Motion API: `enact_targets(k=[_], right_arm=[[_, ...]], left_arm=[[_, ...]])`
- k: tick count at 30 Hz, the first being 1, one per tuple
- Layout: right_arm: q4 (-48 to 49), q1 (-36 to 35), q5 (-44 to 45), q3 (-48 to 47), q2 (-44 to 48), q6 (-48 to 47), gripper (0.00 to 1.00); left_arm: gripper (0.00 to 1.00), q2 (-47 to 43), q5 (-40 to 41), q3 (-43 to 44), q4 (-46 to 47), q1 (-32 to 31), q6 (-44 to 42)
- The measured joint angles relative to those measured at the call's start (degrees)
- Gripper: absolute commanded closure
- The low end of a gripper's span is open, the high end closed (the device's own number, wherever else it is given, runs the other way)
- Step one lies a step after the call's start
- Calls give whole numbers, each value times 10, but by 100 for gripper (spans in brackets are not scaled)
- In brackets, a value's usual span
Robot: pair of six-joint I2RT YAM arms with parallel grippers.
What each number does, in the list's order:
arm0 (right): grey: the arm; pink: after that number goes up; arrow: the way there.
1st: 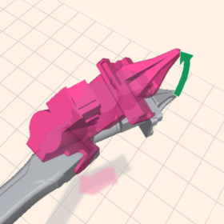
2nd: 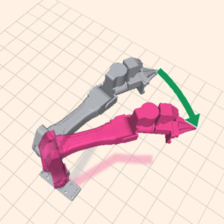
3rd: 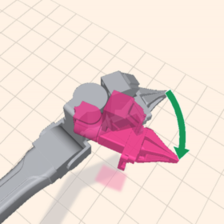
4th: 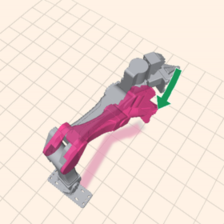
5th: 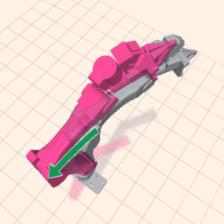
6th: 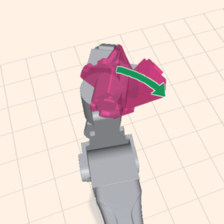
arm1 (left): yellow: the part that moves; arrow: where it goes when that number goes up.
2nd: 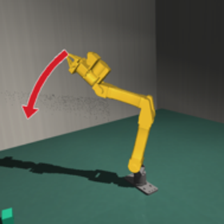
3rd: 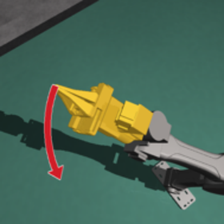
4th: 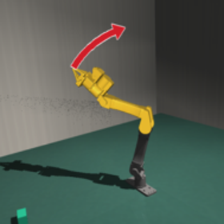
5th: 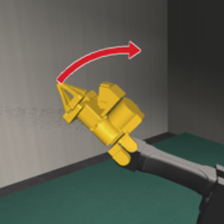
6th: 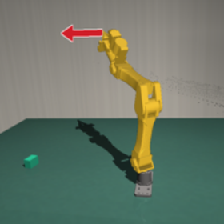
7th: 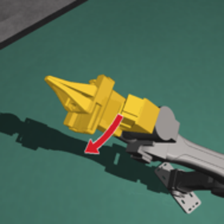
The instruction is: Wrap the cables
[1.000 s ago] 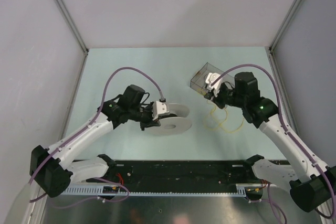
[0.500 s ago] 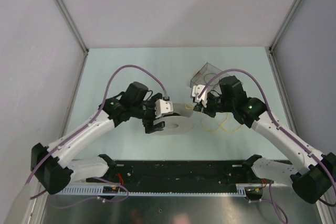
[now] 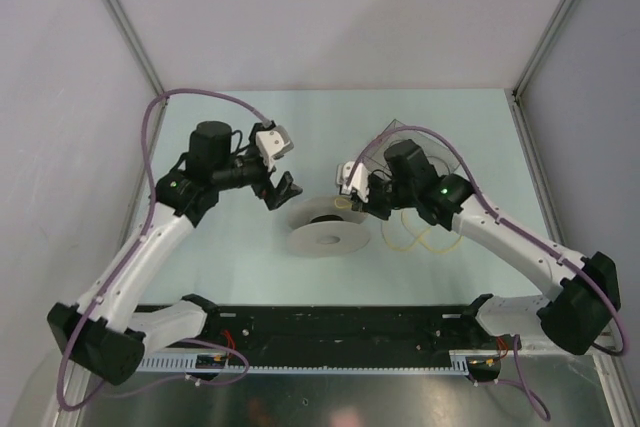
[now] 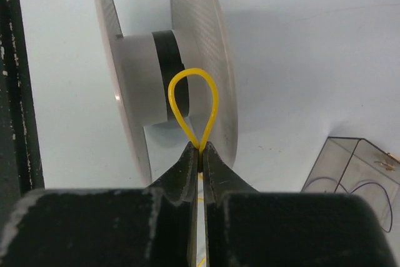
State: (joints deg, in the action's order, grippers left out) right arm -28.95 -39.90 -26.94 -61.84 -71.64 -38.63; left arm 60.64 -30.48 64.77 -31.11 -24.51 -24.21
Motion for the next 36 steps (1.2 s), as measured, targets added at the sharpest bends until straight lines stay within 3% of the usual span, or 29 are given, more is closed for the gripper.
enact_targets(k=[7, 14, 19, 26, 36], right_arm=[[-8, -77, 95, -12, -33, -9, 100], [-4, -117, 167, -14, -66, 11, 100], [12, -116, 193, -14, -80, 35, 100], [46, -117, 200, -14, -81, 52, 100], [62, -117, 195, -14, -96, 58, 100]], left_arm=[[11, 63, -90, -63, 59, 31, 17], [41, 63, -199, -182, 135, 31, 6], [51, 59, -233, -223, 197, 29, 4], [54, 60, -249, -242, 296, 20, 34], [48, 73, -263, -242, 353, 9, 58]])
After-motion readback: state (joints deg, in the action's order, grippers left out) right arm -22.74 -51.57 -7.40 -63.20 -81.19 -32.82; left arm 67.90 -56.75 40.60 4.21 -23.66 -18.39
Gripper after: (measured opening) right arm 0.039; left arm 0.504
